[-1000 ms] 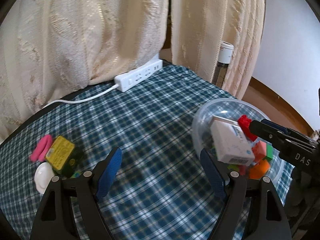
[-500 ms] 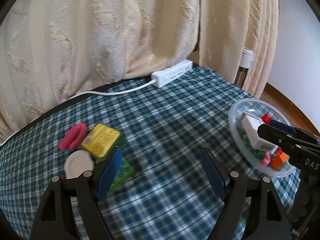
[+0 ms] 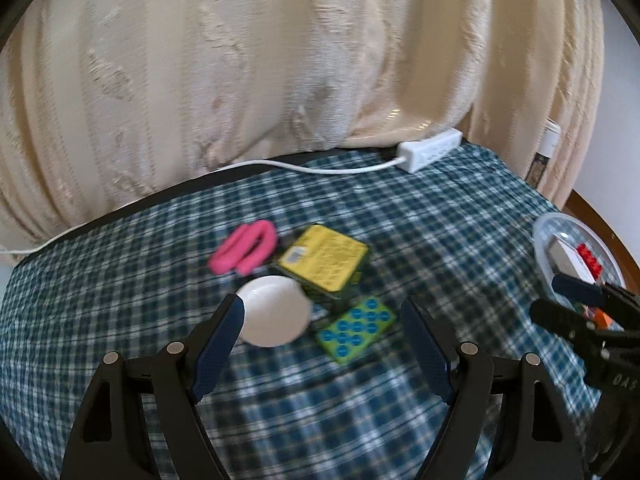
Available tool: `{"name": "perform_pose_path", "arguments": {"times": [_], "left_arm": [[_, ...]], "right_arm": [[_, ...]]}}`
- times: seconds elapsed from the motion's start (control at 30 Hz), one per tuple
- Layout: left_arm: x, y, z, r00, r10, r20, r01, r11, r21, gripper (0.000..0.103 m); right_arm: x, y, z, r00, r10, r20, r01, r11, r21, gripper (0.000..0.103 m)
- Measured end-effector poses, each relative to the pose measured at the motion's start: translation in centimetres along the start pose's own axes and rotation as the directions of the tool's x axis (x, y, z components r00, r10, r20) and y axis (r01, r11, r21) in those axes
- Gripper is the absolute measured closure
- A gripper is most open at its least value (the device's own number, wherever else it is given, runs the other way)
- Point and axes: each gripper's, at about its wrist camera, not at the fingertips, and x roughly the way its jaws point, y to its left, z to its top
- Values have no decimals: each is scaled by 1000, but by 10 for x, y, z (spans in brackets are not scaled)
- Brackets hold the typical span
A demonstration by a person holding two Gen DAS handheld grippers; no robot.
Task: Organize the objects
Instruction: 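Move both open grippers away from the bowl toward the remaining objects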
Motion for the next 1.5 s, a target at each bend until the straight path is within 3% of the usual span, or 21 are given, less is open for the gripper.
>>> {"name": "perform_pose_path", "arguments": {"times": [0.47,1.5], "left_arm": [[5,56,-2,999,37,-8,-37,993,-108,21],[32,87,-13,997,41,-66,-53,982,-184,21]], "right_arm": [[52,56,4,992,82,-98,-92,990,-104,25],[119,98,4,978,56,-199,-102,967,-233,25]]}}
